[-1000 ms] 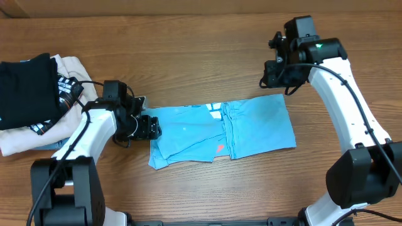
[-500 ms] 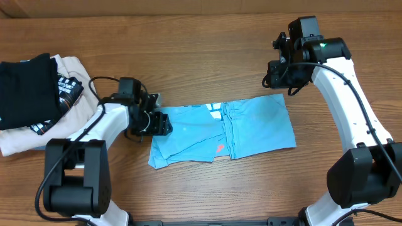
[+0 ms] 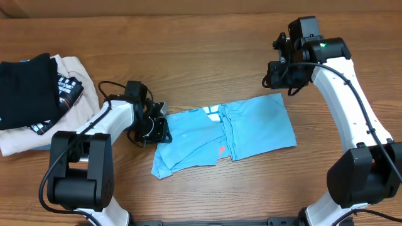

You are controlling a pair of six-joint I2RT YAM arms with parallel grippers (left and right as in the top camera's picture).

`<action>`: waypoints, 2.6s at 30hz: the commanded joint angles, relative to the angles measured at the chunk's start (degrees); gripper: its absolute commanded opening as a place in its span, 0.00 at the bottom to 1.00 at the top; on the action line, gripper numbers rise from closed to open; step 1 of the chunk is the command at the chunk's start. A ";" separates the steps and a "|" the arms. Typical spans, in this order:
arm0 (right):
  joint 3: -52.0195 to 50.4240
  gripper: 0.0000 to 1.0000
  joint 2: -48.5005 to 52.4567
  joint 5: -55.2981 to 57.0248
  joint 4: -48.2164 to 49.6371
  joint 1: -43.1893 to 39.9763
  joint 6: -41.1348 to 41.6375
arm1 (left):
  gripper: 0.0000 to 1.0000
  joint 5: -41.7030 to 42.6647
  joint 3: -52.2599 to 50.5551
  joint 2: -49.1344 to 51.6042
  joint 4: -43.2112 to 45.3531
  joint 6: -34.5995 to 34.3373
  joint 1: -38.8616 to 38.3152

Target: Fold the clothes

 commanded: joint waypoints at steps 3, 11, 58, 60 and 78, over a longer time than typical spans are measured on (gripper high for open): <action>0.68 0.33 -0.70 0.09 0.00 -0.17 0.04 | 0.46 -9.81 1.90 3.17 -1.33 -0.37 2.47; 0.68 0.33 -0.70 0.09 -0.26 -0.17 0.04 | 0.23 -9.66 2.75 3.17 0.20 -1.68 2.69; 0.68 0.33 -0.70 0.11 -0.33 -0.17 0.02 | 0.57 -5.57 3.45 3.30 -0.28 -0.28 4.42; 0.68 0.33 -0.70 0.11 -0.35 -0.17 0.02 | 0.57 -5.20 3.45 3.30 -0.26 -0.28 4.42; 0.68 0.33 -0.70 2.56 -0.28 -0.17 0.04 | 0.04 -16.09 9.05 3.06 -5.25 -0.04 7.08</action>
